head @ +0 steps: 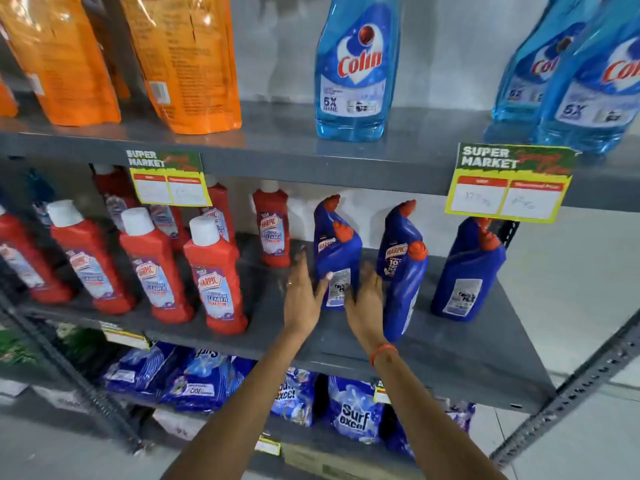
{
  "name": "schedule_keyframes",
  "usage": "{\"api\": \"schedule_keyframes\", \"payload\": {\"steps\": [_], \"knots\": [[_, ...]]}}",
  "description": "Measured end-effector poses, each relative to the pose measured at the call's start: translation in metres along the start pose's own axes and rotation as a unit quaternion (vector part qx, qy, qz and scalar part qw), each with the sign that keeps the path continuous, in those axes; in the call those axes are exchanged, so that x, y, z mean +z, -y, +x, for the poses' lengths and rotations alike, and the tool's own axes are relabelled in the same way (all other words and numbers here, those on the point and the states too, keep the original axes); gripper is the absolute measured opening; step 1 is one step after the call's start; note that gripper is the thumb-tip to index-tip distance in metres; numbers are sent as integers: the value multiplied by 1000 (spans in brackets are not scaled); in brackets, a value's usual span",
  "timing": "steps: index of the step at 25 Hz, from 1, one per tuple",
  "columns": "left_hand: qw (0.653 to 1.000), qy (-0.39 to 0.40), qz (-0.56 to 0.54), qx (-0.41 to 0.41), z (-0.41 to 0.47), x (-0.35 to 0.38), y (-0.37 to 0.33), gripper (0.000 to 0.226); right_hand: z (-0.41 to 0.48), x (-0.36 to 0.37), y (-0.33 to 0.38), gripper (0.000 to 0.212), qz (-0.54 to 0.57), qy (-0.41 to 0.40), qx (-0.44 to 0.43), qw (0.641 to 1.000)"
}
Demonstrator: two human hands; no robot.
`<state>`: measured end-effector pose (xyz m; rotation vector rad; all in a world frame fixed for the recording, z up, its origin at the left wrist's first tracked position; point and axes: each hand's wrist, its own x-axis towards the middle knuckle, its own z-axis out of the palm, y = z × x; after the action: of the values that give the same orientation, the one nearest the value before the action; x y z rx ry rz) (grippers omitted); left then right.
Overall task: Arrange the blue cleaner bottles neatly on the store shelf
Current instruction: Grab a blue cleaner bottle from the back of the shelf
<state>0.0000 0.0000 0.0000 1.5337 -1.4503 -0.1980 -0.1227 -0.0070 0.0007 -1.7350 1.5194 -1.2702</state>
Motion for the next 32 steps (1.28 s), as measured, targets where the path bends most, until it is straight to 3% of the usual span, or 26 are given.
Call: {"api": "schedule_keyframes", "payload": {"steps": [2, 4, 9, 18, 23, 25, 28, 32], "knots": [[995, 76, -58, -24, 12, 3, 13, 60, 7, 14, -7, 57, -21, 57, 70, 996], [993, 87, -78, -24, 22, 8, 29, 52, 9, 23, -19, 58, -13, 95, 109, 989], [962, 157, -216, -60, 44, 12, 40, 50, 17, 35, -36, 46, 1, 68, 113, 991], [929, 126, -327, -118, 42, 12, 33, 27, 10, 32, -46, 62, 41, 82, 77, 993], [932, 82, -332, -124, 39, 6, 27, 27, 14, 34, -30, 124, 27, 125, 72, 989], [949, 67, -293, -96, 36, 3, 24, 30, 17, 37, -22, 133, 0, 121, 64, 991], [946, 73, -300, -102, 35, -5, 22, 22, 21, 36, -16, 127, 14, 112, 42, 993], [886, 167, -395, -177, 47, -14, 30, 25, 29, 26, -12, 98, 72, 147, -3, 986]]}}
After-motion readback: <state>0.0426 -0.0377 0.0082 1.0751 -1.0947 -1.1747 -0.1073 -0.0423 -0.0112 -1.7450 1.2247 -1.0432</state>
